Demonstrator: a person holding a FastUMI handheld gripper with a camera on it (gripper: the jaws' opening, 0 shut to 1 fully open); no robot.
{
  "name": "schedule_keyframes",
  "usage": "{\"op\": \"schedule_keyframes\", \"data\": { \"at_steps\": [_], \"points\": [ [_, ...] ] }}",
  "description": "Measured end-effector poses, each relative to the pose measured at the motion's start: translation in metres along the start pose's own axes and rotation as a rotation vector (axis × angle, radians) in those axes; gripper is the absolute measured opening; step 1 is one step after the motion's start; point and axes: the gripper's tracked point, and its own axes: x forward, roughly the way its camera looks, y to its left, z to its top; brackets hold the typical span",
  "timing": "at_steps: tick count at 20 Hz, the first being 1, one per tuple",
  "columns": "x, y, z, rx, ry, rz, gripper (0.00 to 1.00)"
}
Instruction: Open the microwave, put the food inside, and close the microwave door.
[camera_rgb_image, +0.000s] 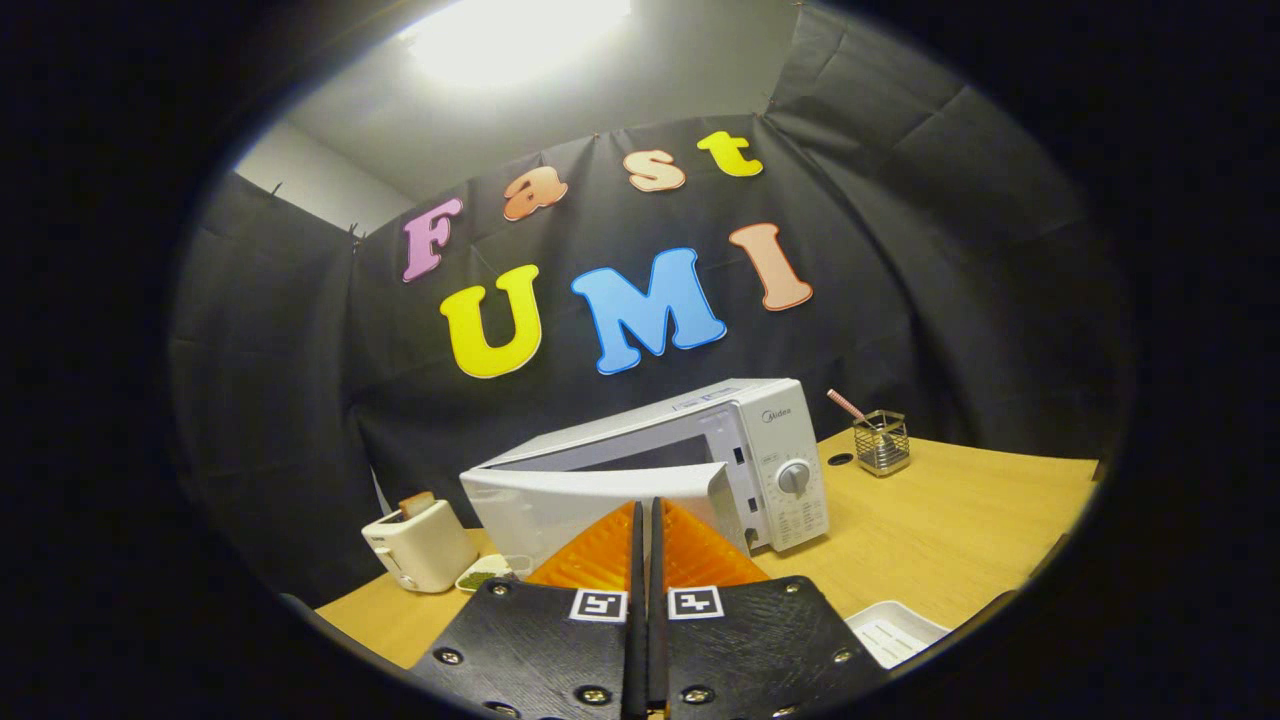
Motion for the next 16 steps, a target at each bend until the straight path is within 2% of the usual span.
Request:
{"op": "schedule_keyframes", "data": {
  "at_steps": [7,14,16],
  "points": [
    [0.051,-0.028,0.003,-0.113,0.028,-0.041,0.01],
    [0.105,-0.044,0.005,-0.214,0.074,-0.044,0.01],
    [0.12,-0.051,0.006,-0.209,0.086,-0.038,0.01]
  ]
}}
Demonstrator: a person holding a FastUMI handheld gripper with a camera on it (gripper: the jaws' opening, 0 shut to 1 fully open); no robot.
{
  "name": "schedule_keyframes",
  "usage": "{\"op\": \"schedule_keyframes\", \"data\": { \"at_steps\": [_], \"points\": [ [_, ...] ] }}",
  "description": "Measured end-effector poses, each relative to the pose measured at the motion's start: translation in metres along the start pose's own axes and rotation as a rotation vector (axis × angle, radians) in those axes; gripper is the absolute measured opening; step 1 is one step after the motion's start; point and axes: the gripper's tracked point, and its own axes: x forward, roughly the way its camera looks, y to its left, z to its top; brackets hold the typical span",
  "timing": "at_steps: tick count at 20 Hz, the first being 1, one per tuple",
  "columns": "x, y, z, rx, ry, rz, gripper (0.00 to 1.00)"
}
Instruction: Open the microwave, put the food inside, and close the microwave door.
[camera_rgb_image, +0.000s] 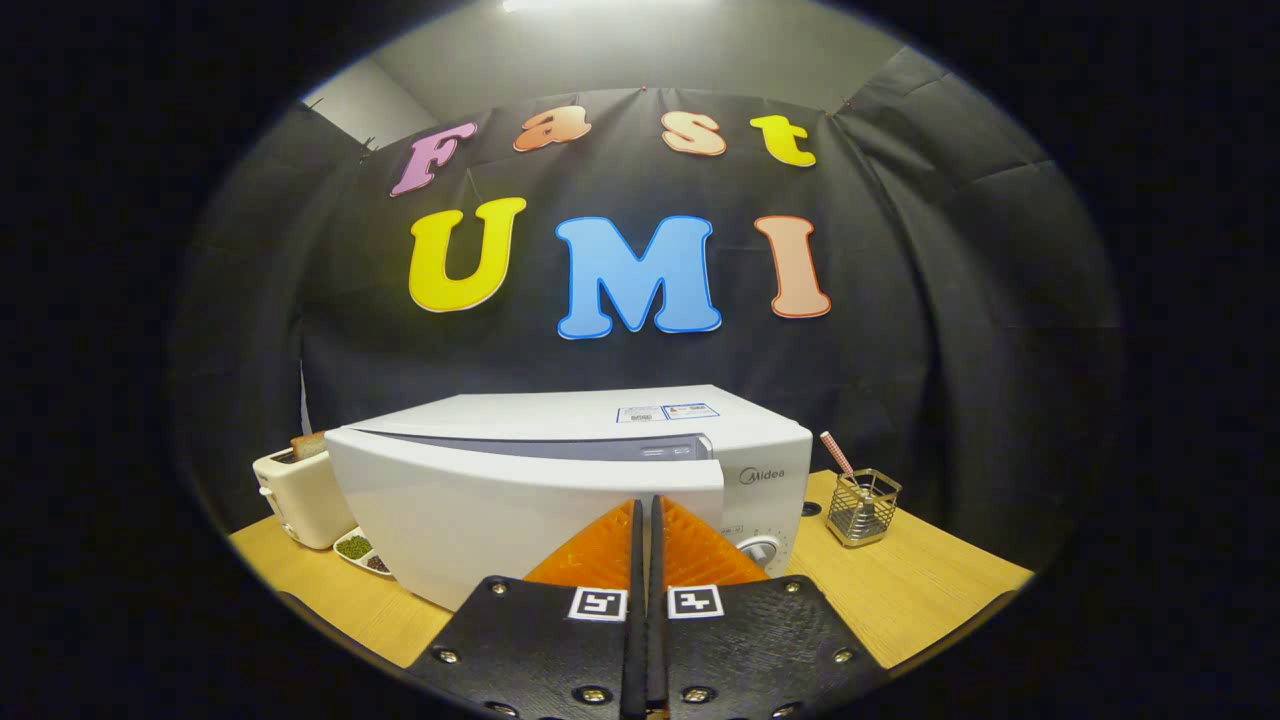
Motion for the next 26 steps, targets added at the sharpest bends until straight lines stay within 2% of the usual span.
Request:
{"op": "schedule_keyframes", "data": {
  "at_steps": [4,10,14,16,17,18,19,20,21,22,23,26],
  "points": [
    [0.023,0.0,0.0,0.034,0.029,0.024,0.01],
    [0.032,-0.003,0.009,0.069,0.018,0.039,0.01],
    [0.031,-0.004,0.004,-0.047,-0.013,0.051,0.01],
    [0.028,-0.002,0.004,-0.025,0.009,0.094,0.01],
    [0.022,-0.004,0.003,-0.01,0.023,0.098,0.06],
    [0.015,-0.01,0.006,-0.009,0.028,0.092,0.16],
    [0.007,-0.014,0.01,-0.017,0.028,0.091,0.39],
    [-0.001,-0.017,0.015,-0.022,0.028,0.09,0.51],
    [-0.011,-0.022,0.023,-0.021,0.021,0.082,0.85],
    [-0.022,-0.027,0.034,-0.012,0.006,0.074,1.0],
    [-0.033,-0.029,0.049,0.0,-0.011,0.078,0.97],
    [-0.063,-0.035,0.1,0.013,-0.053,0.101,0.97]
  ]
}}
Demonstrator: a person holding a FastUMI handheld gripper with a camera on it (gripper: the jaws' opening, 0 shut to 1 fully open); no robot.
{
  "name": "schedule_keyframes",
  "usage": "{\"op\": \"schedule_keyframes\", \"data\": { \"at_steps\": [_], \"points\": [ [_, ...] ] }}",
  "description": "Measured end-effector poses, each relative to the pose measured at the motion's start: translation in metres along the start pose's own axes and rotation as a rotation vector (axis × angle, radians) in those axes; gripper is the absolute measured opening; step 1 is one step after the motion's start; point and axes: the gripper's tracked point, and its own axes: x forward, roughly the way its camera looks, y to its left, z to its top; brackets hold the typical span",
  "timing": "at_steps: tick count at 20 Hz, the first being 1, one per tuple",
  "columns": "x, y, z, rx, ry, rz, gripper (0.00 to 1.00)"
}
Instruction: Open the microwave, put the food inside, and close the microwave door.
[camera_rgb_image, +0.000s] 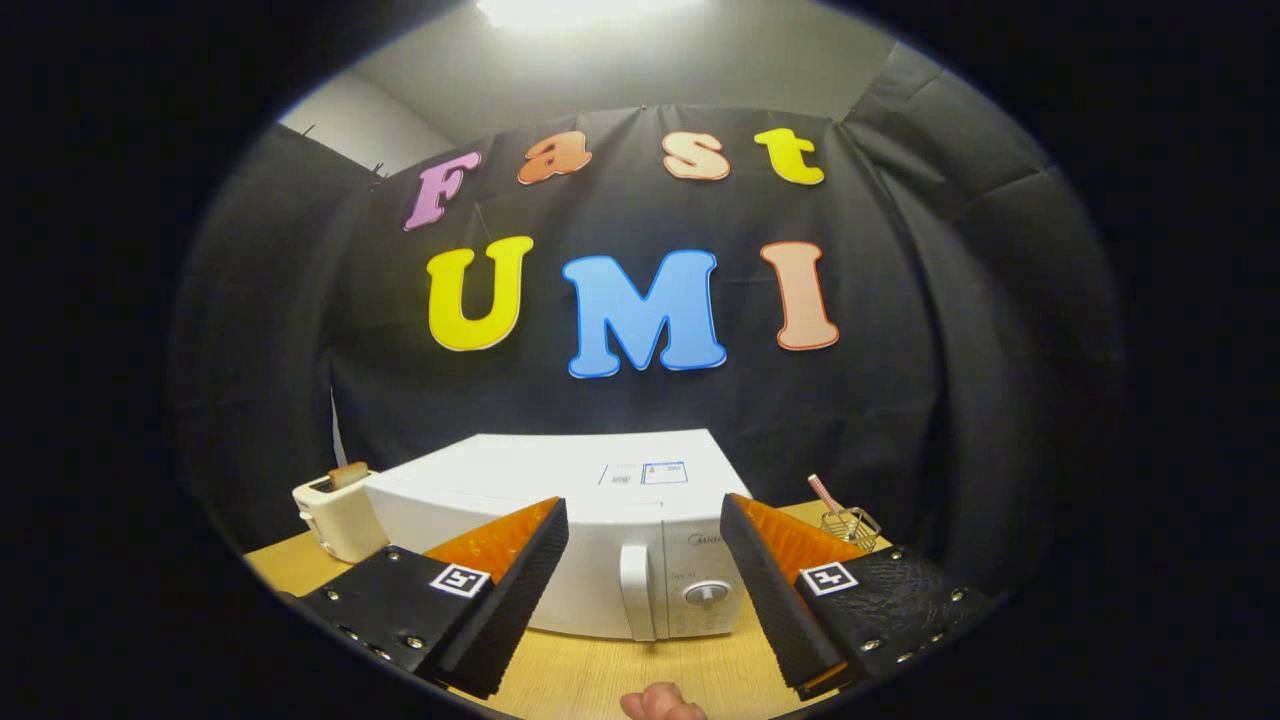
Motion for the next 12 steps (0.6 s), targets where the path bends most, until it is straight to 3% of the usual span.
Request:
{"op": "schedule_keyframes", "data": {
  "at_steps": [2,5,12],
  "points": [
    [-0.015,0.0,0.038,0.013,-0.011,0.023,0.97],
    [-0.033,-0.017,0.095,-0.008,-0.063,-0.02,0.97],
    [-0.058,-0.029,0.169,0.007,-0.161,-0.033,0.97]
  ]
}}
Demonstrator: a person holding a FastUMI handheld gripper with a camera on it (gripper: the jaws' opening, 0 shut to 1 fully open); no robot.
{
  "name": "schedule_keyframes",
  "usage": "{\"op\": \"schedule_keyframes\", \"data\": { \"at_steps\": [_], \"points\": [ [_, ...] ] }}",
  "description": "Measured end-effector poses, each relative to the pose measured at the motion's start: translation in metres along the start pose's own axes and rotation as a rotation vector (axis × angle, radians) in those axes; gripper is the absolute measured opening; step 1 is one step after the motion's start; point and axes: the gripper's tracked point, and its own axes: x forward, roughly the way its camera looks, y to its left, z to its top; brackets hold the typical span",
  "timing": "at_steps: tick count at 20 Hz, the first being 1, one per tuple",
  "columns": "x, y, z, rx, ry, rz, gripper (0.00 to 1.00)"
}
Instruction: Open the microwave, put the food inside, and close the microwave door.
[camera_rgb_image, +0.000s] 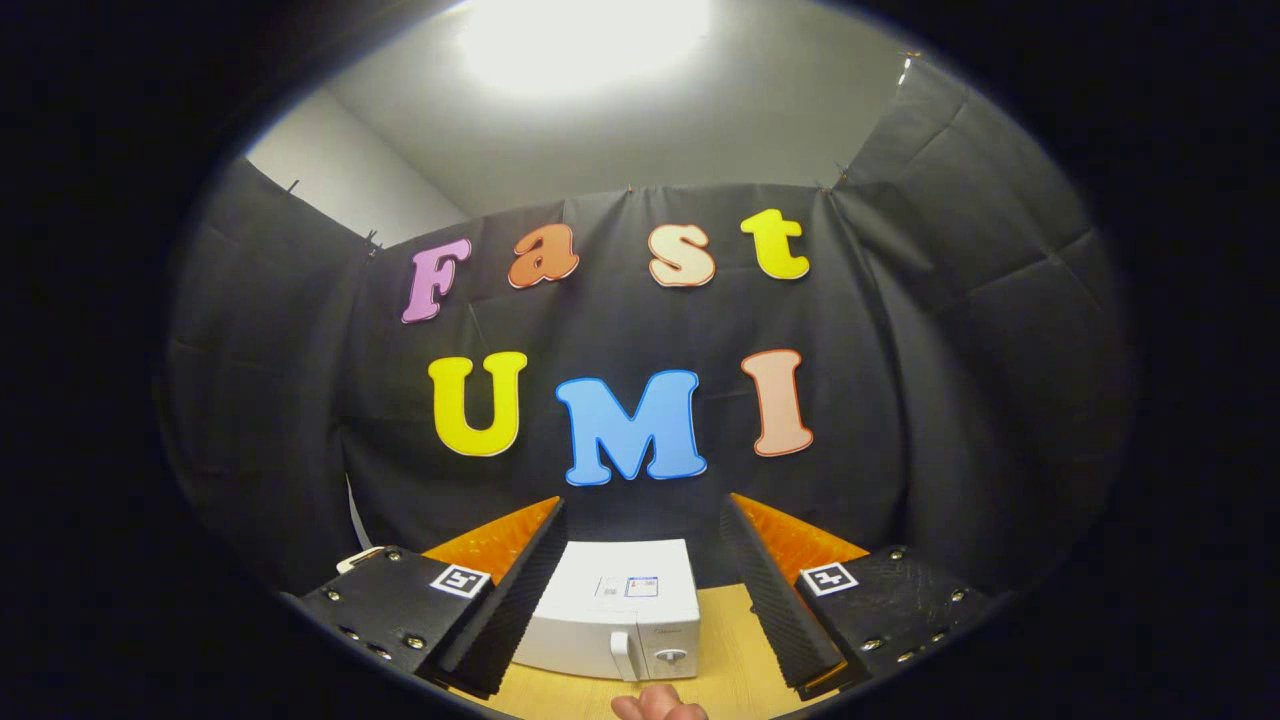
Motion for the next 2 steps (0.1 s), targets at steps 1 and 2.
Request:
{"op": "schedule_keyframes", "data": {
  "at_steps": [1,2],
  "points": [
    [-0.0007,-0.0038,0.0049,-0.004,-0.006,-0.009,0.97],
    [-0.0023,-0.0071,0.0061,-0.013,-0.01,-0.015,0.97]
  ]
}}
